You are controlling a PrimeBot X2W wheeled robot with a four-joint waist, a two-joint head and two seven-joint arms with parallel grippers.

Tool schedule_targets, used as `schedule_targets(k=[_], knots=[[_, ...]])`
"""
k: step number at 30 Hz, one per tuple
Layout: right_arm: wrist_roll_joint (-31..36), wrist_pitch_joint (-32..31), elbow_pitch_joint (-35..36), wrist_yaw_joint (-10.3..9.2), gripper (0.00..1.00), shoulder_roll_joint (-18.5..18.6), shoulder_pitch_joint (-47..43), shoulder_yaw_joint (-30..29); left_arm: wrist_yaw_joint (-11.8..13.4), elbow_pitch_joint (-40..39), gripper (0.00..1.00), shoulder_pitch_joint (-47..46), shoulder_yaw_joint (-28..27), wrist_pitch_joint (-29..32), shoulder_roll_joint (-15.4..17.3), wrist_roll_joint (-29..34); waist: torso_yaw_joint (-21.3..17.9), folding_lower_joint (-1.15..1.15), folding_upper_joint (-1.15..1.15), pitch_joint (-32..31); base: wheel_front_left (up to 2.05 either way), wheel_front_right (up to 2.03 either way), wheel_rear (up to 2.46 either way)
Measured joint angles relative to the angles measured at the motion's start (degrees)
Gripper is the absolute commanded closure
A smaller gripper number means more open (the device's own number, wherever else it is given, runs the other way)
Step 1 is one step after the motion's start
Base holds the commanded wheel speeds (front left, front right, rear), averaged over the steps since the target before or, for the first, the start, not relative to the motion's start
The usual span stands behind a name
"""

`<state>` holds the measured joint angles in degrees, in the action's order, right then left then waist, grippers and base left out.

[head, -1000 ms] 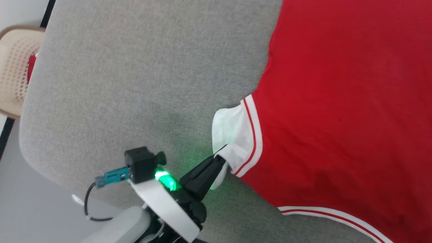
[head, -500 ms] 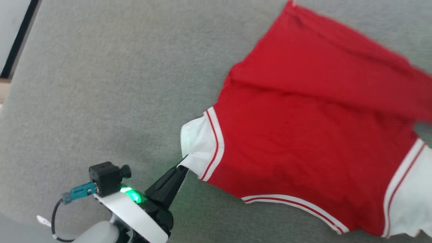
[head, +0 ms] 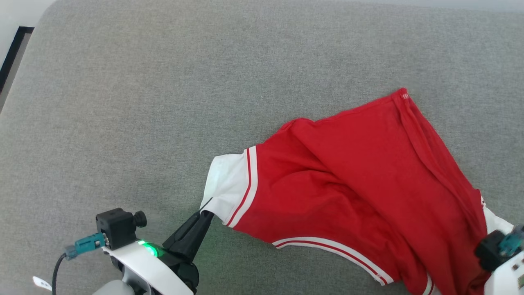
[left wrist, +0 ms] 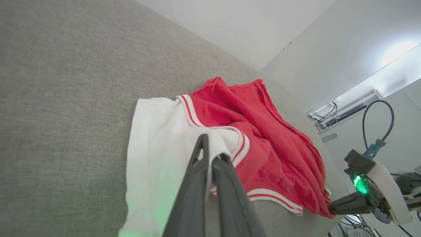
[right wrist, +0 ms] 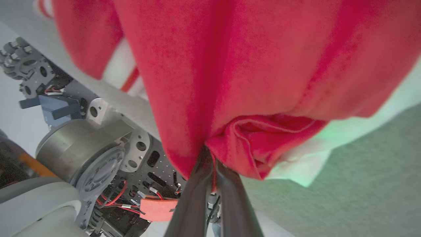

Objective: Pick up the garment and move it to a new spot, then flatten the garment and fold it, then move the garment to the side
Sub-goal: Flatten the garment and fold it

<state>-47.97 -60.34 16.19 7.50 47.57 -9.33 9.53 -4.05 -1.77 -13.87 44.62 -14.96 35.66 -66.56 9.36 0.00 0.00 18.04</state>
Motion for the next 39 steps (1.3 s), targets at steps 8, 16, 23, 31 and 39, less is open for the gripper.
schedule_targets(k=[8, 16, 23, 31, 39], knots=[[5.1, 2.2, 5.1, 0.0, 0.0, -5.0, -1.5, -4.5, 0.0, 0.0, 1.0, 1.0, 0.3, 0.0, 0.2, 0.2, -0.7, 0.0, 0.0, -0.8, 0.0, 0.0, 0.0], [2.1, 0.3, 14.5, 0.0, 0.0, -5.0, -0.7, -17.6, 0.1, -0.9, 1.0, 2.1, 0.5, 0.0, 0.6, 0.2, -0.7, 0.0, 0.0, -2.0, 0.0, 0.0, 0.0], [6.8, 3.0, 14.2, -0.01, 0.0, -1.7, 11.6, -20.2, -0.1, -1.1, 1.0, 2.0, 0.8, 0.0, -0.2, 0.2, 0.3, 0.0, 0.0, -1.7, 0.0, 0.0, 0.0], [6.9, 4.4, -3.9, 0.0, 0.0, -4.2, 34.1, -4.4, -1.5, 0.4, 1.0, -1.0, 2.5, 0.8, -2.8, 1.3, 3.2, 0.0, 0.0, 1.5, 0.0, 0.0, 0.0], [9.0, 5.1, -20.7, 0.0, 0.0, -6.3, 49.0, 10.7, -2.5, 3.0, 1.0, -3.9, 3.1, 0.6, -5.6, 2.1, 4.9, 0.0, 0.0, 6.2, 0.0, 0.0, 0.0]])
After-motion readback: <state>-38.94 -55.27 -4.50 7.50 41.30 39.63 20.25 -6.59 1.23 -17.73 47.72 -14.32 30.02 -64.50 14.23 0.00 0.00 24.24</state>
